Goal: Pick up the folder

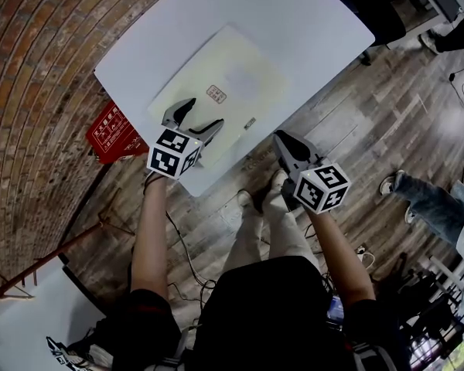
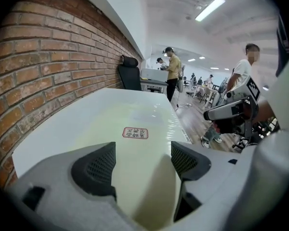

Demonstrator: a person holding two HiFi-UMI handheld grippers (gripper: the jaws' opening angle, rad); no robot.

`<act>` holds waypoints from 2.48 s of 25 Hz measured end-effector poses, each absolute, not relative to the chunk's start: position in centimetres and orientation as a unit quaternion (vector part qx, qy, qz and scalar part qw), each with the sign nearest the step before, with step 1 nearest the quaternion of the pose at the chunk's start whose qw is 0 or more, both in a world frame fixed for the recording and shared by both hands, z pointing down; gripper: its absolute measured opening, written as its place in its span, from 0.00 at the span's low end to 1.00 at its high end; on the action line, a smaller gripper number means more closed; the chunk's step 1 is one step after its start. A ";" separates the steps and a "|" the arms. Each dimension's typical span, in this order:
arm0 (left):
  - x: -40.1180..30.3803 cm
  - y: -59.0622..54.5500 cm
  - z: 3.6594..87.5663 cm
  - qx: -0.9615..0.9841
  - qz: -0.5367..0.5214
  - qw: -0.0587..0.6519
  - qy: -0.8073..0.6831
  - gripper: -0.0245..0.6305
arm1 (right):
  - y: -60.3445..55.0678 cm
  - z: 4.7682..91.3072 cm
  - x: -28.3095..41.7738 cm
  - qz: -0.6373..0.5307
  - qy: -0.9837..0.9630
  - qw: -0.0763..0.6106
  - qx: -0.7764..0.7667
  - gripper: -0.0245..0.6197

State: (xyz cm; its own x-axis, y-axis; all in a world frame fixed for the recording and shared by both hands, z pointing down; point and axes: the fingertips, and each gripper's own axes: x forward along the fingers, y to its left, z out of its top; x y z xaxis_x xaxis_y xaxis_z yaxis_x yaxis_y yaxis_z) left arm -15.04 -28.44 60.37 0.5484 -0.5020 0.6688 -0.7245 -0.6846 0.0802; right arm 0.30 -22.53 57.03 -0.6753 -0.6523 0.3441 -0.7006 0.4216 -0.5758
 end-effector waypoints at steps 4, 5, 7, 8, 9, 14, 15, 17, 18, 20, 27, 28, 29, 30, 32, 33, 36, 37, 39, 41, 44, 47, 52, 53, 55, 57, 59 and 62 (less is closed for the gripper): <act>-14.8 -28.2 61.1 0.856 0.344 0.172 -0.346 0.56 | -22.3 57.6 0.3 0.367 -0.839 0.034 0.400 0.09; -14.8 -28.2 61.2 0.854 0.348 0.174 -0.345 0.56 | -22.2 57.7 0.4 0.369 -0.838 0.035 0.400 0.09; -14.8 -28.2 61.3 0.853 0.351 0.178 -0.344 0.56 | -22.1 58.0 0.4 0.373 -0.836 0.035 0.400 0.09; -14.8 -28.3 61.3 0.852 0.352 0.179 -0.344 0.56 | -22.0 58.2 0.4 0.375 -0.836 0.036 0.400 0.09; -14.8 -28.3 61.4 0.851 0.354 0.179 -0.344 0.56 | -22.0 58.3 0.4 0.377 -0.835 0.036 0.400 0.09; -14.6 -28.0 61.6 0.850 0.358 0.177 -0.344 0.56 | -21.7 58.9 0.3 0.397 -0.828 0.023 0.394 0.09; -14.5 -27.9 61.6 0.850 0.357 0.178 -0.343 0.56 | -21.7 59.0 0.3 0.402 -0.827 0.018 0.392 0.09; -14.2 -27.7 61.6 0.852 0.356 0.178 -0.340 0.56 | -21.7 59.1 0.2 0.416 -0.824 0.007 0.385 0.15; -14.0 -27.5 61.6 0.853 0.356 0.177 -0.338 0.56 | -21.6 59.1 0.2 0.423 -0.823 0.002 0.380 0.20; -13.8 -27.4 61.6 0.854 0.356 0.176 -0.336 0.56 | -21.7 59.2 0.2 0.434 -0.819 -0.006 0.375 0.23; -13.2 -26.9 61.5 0.857 0.357 0.169 -0.332 0.56 | -21.3 60.3 0.7 0.489 -0.796 -0.044 0.355 0.34; -13.1 -26.8 61.5 0.857 0.357 0.168 -0.330 0.56 | -21.2 60.5 0.7 0.500 -0.790 -0.053 0.350 0.35; -13.0 -26.7 61.4 0.858 0.358 0.166 -0.329 0.56 | -21.1 60.7 0.6 0.511 -0.785 -0.062 0.344 0.38; -12.9 -26.5 61.4 0.858 0.358 0.166 -0.328 0.56 | -21.0 60.9 0.6 0.522 -0.780 -0.072 0.338 0.39; -12.5 -26.3 61.4 0.859 0.358 0.164 -0.326 0.56 | -20.7 61.3 0.6 0.543 -0.768 -0.091 0.325 0.41; -12.4 -26.1 61.5 0.860 0.358 0.164 -0.324 0.56 | -20.6 61.5 0.6 0.553 -0.763 -0.102 0.318 0.42; -12.0 -25.5 61.5 0.862 0.360 0.161 -0.317 0.56 | -20.1 61.9 0.2 0.584 -0.744 -0.139 0.292 0.44; -11.9 -25.3 61.5 0.863 0.361 0.161 -0.315 0.56 | -19.9 61.9 0.1 0.594 -0.737 -0.149 0.287 0.45; -11.5 -24.8 61.5 0.865 0.362 0.160 -0.310 0.56 | -19.6 62.1 0.0 0.603 -0.729 -0.159 0.282 0.45; -11.1 -24.3 61.6 0.867 0.362 0.159 -0.304 0.56 | -19.4 62.4 -0.1 0.608 -0.725 -0.167 0.278 0.46; -10.5 -23.4 61.5 0.870 0.363 0.161 -0.294 0.56 | -19.2 62.4 -0.3 0.617 -0.715 -0.189 0.268 0.46; -10.3 -22.9 61.5 0.871 0.363 0.161 -0.289 0.56 | -19.0 62.4 -0.4 0.623 -0.709 -0.203 0.264 0.47; -10.1 -22.4 61.4 0.873 0.363 0.159 -0.284 0.56 | -18.7 62.9 -0.4 0.631 -0.696 -0.212 0.269 0.48; -10.0 -22.4 61.4 0.874 0.362 0.159 -0.283 0.56 | -18.7 63.0 -0.4 0.631 -0.695 -0.214 0.270 0.49; -9.7 -22.1 61.4 0.874 0.362 0.159 -0.281 0.56 | -18.6 63.0 -0.4 0.633 -0.693 -0.218 0.269 0.49; -9.5 -21.8 61.4 0.875 0.363 0.157 -0.279 0.56 | -18.6 63.0 -0.5 0.634 -0.691 -0.220 0.270 0.49; -9.3 -21.4 61.4 0.876 0.363 0.156 -0.277 0.56 | -18.4 63.3 -0.4 0.636 -0.687 -0.219 0.273 0.49; -8.9 -20.8 61.4 0.877 0.365 0.155 -0.271 0.56 | -18.3 63.6 -0.4 0.642 -0.682 -0.218 0.275 0.49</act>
